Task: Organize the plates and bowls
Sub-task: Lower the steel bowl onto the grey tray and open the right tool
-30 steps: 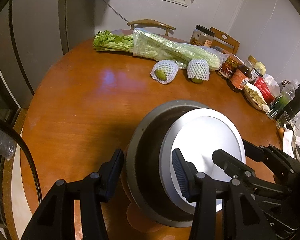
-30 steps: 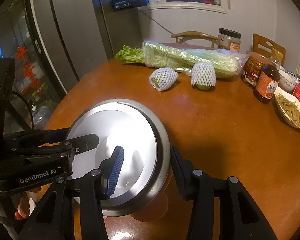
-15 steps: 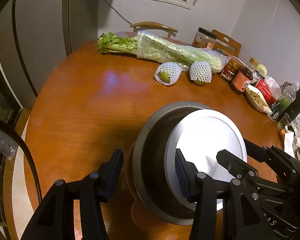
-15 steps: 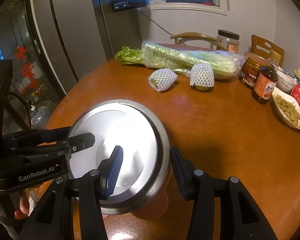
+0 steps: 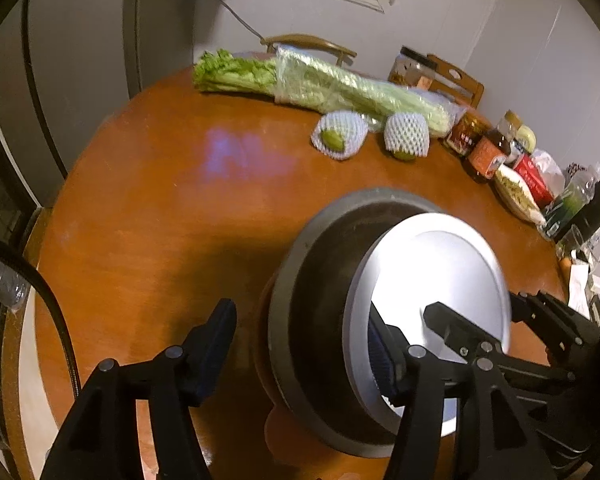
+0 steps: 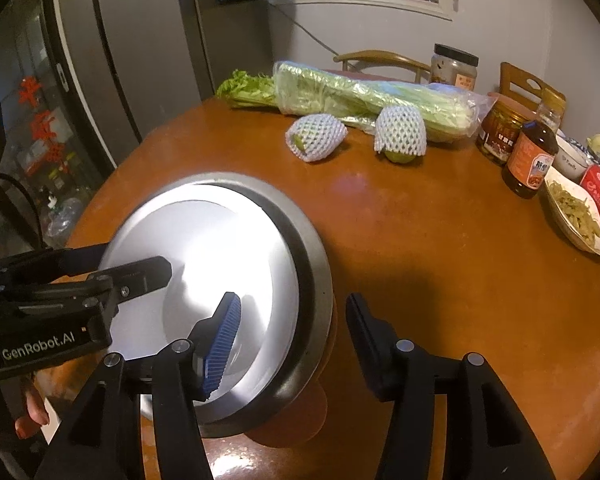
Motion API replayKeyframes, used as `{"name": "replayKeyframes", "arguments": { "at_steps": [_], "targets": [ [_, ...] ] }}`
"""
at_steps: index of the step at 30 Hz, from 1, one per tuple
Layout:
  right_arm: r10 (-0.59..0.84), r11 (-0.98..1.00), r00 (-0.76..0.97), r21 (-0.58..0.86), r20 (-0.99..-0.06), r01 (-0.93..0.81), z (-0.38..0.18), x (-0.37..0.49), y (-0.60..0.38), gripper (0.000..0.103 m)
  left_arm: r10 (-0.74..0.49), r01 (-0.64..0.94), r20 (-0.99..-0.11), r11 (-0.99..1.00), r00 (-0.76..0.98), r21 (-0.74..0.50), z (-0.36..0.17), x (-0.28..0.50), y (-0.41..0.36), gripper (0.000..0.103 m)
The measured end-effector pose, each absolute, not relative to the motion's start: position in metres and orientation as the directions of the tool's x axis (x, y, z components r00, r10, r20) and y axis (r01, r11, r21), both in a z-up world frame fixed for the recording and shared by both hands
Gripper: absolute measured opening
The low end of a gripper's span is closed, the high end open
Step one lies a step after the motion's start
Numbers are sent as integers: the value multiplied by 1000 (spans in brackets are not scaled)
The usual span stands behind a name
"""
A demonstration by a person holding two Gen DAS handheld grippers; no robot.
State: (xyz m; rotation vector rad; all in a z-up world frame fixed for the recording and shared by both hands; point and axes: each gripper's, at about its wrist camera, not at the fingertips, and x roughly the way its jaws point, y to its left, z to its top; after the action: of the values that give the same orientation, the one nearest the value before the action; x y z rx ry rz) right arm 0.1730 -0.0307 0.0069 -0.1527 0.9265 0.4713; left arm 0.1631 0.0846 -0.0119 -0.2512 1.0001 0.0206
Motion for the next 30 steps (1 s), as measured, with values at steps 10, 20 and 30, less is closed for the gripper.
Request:
{"name": "replayKeyframes", "arguments": {
  "at_steps": [10,20,30],
  "targets": [
    [338,892,515,93,-788,-443,5,178,-40,56,-133,-109,-827,967,546,-228,-17,173,77,65],
    [314,909,535,87,-784,-407,6,183,-57,56,-154,-70,-820,971,551,-229,-18,187,59,65],
    [283,927,548,78,-788,-366,6,186,-80,56,-175,-36,-816,972,550,-232,-18,195,39,65]
  ]
}}
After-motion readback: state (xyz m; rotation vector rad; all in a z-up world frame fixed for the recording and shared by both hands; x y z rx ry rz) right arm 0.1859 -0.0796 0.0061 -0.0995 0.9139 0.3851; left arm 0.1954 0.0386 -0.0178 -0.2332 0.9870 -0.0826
